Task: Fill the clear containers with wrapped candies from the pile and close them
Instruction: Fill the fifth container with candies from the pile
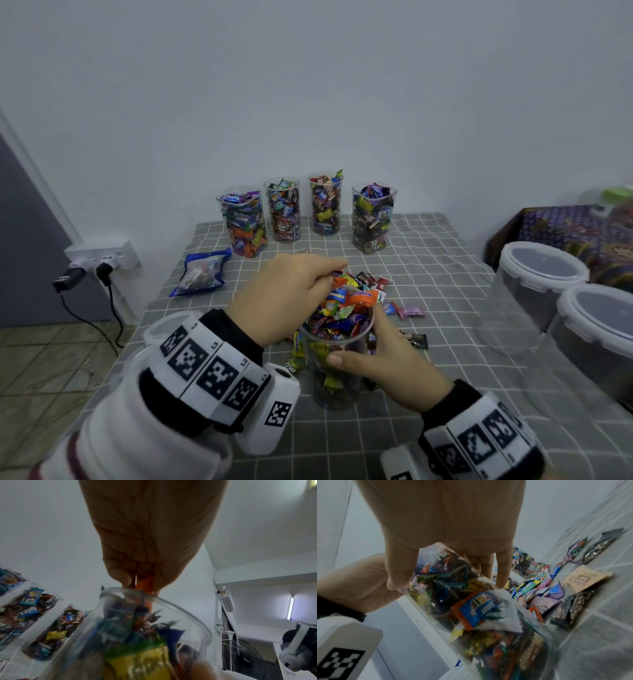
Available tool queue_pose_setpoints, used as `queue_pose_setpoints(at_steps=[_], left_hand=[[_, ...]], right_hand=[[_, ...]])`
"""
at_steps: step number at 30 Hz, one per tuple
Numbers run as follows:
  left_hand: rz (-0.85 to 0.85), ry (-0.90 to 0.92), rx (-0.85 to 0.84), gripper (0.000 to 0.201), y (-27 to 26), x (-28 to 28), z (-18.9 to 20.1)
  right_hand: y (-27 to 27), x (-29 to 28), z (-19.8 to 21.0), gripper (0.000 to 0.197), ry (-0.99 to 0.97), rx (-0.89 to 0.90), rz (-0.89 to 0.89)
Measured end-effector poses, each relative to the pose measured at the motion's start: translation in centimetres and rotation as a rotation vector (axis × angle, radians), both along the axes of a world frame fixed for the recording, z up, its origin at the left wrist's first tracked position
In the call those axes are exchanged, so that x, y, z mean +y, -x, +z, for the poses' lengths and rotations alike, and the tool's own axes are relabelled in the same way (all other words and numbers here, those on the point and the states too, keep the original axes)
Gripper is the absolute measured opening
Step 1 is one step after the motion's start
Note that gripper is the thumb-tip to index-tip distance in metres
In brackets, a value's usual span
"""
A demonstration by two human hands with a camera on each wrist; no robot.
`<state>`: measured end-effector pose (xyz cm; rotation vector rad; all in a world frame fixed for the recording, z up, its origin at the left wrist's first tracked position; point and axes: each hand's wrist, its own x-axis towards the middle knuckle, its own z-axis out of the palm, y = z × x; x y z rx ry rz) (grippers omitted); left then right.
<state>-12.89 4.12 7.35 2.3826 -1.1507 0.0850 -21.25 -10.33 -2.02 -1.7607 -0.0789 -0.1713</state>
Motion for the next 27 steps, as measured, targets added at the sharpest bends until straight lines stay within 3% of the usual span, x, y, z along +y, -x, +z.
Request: queue_pose_setpoints(at_steps=[5, 9, 14, 20, 27], left_hand=[[-0.072, -0.184, -0.013, 0.033, 0.4, -0.4, -0.1], [-0.027, -0.095, 0.097, 0.030, 0.5, -0.1, 0.3], [0.012, -0.172, -0.070, 0.033, 0.7, -0.7, 0.0], [0.014, -0.060, -0.068, 0.031, 0.5, -0.8, 0.1], [-0.028, -0.330, -0.109, 0.037, 0.2, -1.5, -0.5]], right_hand=[[0.1, 0.0, 0.1, 0.071, -0.018, -0.001, 0.002], [0.0, -0.1, -0.1, 0.074, -0.011, -0.013, -0.001], [0.1, -0.1, -0.2, 0.076, 0.003, -0.008, -0.013], [0.2, -0.2, 0.0, 0.071, 0.015, 0.015, -0.019], [0.2, 0.0, 0.2, 0.069, -0.002, 0.014, -0.012]])
